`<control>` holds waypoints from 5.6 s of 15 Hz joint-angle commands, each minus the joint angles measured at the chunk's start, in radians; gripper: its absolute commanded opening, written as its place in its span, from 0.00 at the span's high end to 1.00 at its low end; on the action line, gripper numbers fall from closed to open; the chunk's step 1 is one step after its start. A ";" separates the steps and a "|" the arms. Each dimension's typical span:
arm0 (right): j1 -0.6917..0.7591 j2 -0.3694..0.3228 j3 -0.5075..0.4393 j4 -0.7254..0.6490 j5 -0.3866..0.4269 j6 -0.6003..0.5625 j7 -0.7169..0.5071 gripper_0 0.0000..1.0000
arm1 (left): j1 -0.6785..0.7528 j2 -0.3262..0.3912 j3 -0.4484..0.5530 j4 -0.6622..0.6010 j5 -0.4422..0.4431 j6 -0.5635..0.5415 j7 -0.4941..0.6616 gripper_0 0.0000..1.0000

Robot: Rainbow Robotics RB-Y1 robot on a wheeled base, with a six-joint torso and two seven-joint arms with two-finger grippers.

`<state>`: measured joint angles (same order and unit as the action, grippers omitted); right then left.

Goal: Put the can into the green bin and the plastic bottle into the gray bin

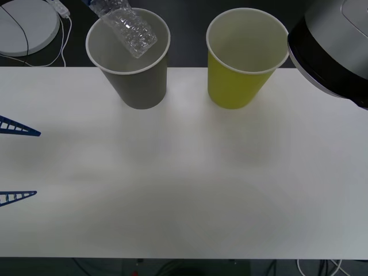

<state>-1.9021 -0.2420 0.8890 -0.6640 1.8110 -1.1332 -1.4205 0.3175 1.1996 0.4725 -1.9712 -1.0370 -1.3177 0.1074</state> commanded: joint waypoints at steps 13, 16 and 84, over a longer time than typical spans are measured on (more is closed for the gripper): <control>0.000 0.000 0.001 0.012 -0.007 0.032 0.021 0.00 | 0.000 0.000 0.000 0.000 0.000 0.000 0.000 0.00; 0.002 0.000 0.001 0.015 -0.010 0.033 0.029 0.00 | 0.000 0.000 0.000 0.000 0.000 0.000 0.000 0.00; 1.919 -1.082 -1.038 -1.237 -0.966 -0.063 1.379 0.00 | 0.000 0.000 0.000 0.000 0.000 0.000 0.000 0.00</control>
<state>-0.0067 -1.3240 -0.1270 -1.8956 0.8453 -1.1892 -0.0401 0.3175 1.1996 0.4725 -1.9712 -1.0370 -1.3177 0.1074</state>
